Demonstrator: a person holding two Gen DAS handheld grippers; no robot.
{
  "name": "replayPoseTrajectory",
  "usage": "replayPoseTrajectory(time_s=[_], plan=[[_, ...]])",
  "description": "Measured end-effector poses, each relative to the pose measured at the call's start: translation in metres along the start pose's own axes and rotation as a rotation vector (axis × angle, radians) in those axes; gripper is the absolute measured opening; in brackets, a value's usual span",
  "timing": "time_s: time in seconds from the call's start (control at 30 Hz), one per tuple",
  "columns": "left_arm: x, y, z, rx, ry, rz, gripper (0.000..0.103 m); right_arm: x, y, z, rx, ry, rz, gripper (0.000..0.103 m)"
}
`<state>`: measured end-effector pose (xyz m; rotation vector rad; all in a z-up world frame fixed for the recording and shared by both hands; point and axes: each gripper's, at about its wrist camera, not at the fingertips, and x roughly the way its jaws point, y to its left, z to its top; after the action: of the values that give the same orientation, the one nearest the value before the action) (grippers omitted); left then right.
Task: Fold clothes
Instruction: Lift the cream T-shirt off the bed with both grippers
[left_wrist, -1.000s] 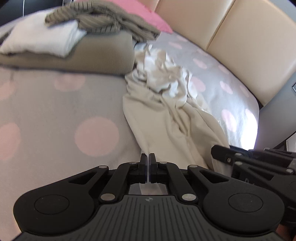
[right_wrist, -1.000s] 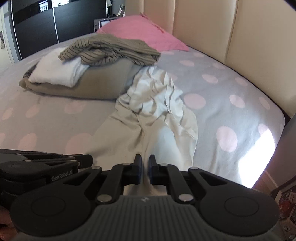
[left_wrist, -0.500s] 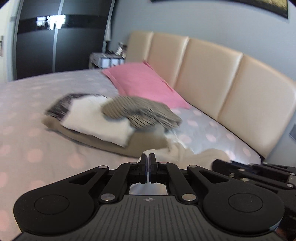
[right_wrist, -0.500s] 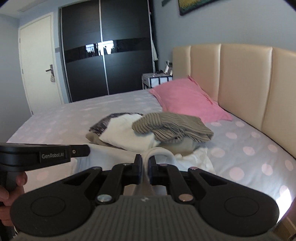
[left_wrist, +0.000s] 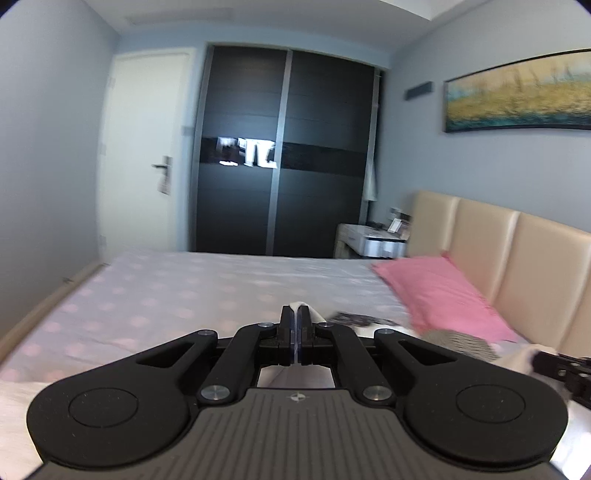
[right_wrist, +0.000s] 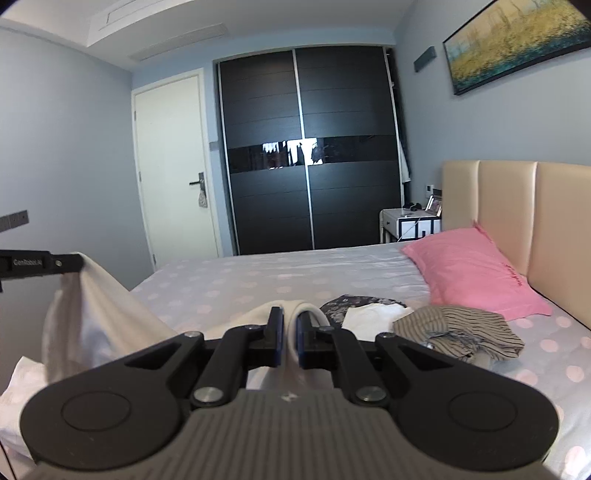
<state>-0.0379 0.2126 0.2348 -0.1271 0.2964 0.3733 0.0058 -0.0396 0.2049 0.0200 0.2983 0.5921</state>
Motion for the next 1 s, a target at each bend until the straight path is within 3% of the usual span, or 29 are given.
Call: replayPoseTrajectory(time_s=[0.1,0.27,0.4,0.63,0.73,0.83,1.0], plan=[[0.015,0.024,-0.014,0.007,0.071,0.089,0.000,0.023,0.008,-0.016,-0.016,0.081,-0.006,0.009],[0.071,0.059,-0.078,0.048,0.243,0.224,0.000,0.087,0.010,-0.074,-0.061,0.318,-0.055,0.009],[0.119,0.072,-0.132,0.079,0.363,0.248,0.000,0.132,0.000,-0.119,-0.098,0.491,-0.105,0.009],[0.159,0.078,-0.180,0.152,0.416,0.178,0.001,0.204,-0.019,-0.157,-0.189,0.581,-0.110,0.010],[0.161,0.079,-0.187,0.193,0.413,0.157,0.014,0.225,-0.027,-0.166,-0.194,0.614,-0.110,0.015],[0.158,0.081,-0.189,0.223,0.406,0.143,0.025,0.227,-0.035,-0.166,-0.197,0.622,-0.102,0.029],[0.131,0.076,-0.190,0.286,0.386,0.101,0.038,0.213,-0.040,-0.163,-0.228,0.597,-0.077,0.029]])
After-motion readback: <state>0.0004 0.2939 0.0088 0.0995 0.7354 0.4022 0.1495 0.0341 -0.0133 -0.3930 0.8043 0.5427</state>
